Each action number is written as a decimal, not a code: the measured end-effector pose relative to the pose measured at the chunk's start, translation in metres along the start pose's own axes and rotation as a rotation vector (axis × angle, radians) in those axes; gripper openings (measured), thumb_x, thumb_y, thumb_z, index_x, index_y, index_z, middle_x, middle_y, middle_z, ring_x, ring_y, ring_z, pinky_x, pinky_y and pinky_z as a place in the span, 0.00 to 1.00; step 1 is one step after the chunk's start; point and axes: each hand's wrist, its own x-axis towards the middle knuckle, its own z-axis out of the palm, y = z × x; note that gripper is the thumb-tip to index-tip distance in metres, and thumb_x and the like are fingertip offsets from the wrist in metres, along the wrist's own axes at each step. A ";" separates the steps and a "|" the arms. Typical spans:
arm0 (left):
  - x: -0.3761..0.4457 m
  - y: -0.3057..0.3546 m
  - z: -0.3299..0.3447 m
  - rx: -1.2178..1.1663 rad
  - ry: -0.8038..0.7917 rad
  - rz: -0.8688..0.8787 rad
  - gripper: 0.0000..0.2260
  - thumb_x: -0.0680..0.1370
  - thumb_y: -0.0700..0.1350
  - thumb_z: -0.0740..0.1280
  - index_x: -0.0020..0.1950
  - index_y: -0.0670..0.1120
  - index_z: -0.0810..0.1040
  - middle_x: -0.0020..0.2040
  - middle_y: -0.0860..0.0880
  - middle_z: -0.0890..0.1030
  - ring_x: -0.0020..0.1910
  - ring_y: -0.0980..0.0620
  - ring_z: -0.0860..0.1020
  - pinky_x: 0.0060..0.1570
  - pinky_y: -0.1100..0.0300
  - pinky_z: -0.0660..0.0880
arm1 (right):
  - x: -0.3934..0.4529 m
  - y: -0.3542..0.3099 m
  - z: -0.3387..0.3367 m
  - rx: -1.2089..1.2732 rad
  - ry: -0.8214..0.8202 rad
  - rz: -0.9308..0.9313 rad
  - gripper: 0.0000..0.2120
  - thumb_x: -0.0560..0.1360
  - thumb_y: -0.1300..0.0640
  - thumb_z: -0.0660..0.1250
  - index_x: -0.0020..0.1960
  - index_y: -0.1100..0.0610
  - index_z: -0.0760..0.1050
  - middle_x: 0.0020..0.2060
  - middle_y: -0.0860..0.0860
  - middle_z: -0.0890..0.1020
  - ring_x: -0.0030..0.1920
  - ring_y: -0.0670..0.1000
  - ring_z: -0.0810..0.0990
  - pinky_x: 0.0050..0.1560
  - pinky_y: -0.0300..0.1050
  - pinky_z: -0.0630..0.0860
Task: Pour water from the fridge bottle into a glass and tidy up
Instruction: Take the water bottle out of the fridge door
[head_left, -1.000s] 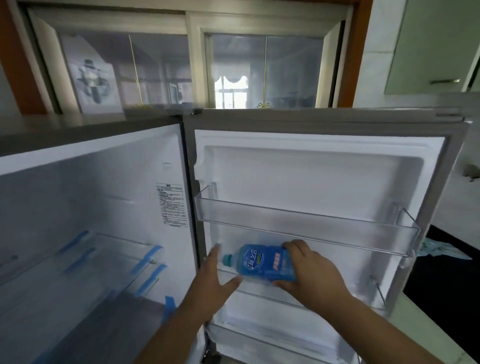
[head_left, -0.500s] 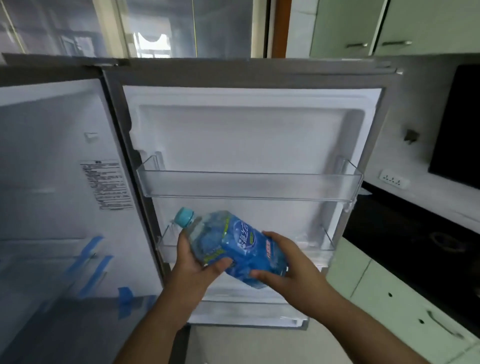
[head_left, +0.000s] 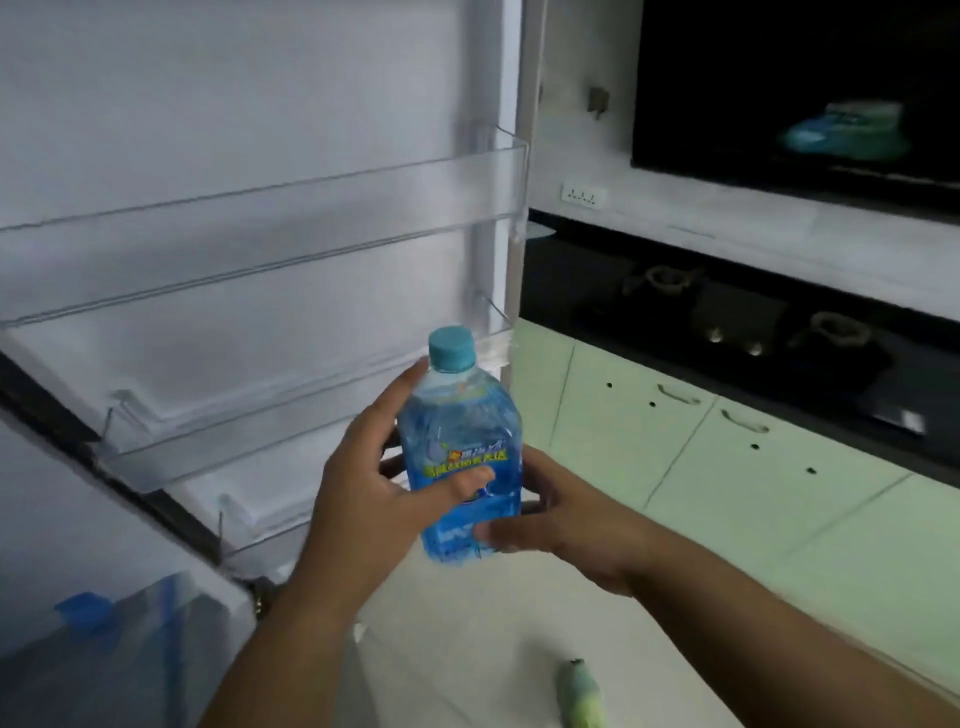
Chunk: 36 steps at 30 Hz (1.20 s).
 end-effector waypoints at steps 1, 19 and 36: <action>0.003 0.000 0.014 0.023 -0.060 -0.001 0.41 0.63 0.57 0.81 0.71 0.76 0.67 0.68 0.63 0.79 0.64 0.60 0.80 0.57 0.60 0.82 | -0.011 0.007 -0.009 0.016 0.056 0.016 0.31 0.74 0.64 0.77 0.72 0.46 0.72 0.66 0.46 0.80 0.60 0.54 0.84 0.61 0.56 0.82; -0.032 0.109 0.360 -0.039 -0.929 0.124 0.40 0.64 0.57 0.82 0.70 0.78 0.67 0.66 0.64 0.80 0.63 0.60 0.81 0.64 0.54 0.80 | -0.294 0.115 -0.177 0.435 0.943 0.120 0.38 0.60 0.60 0.82 0.67 0.46 0.75 0.64 0.41 0.81 0.60 0.51 0.85 0.61 0.62 0.81; -0.163 0.234 0.666 -0.151 -1.440 0.312 0.41 0.70 0.50 0.82 0.76 0.69 0.65 0.65 0.63 0.81 0.64 0.62 0.80 0.62 0.55 0.81 | -0.560 0.195 -0.304 0.593 1.482 0.172 0.39 0.58 0.64 0.78 0.66 0.45 0.74 0.62 0.47 0.82 0.55 0.52 0.86 0.54 0.55 0.84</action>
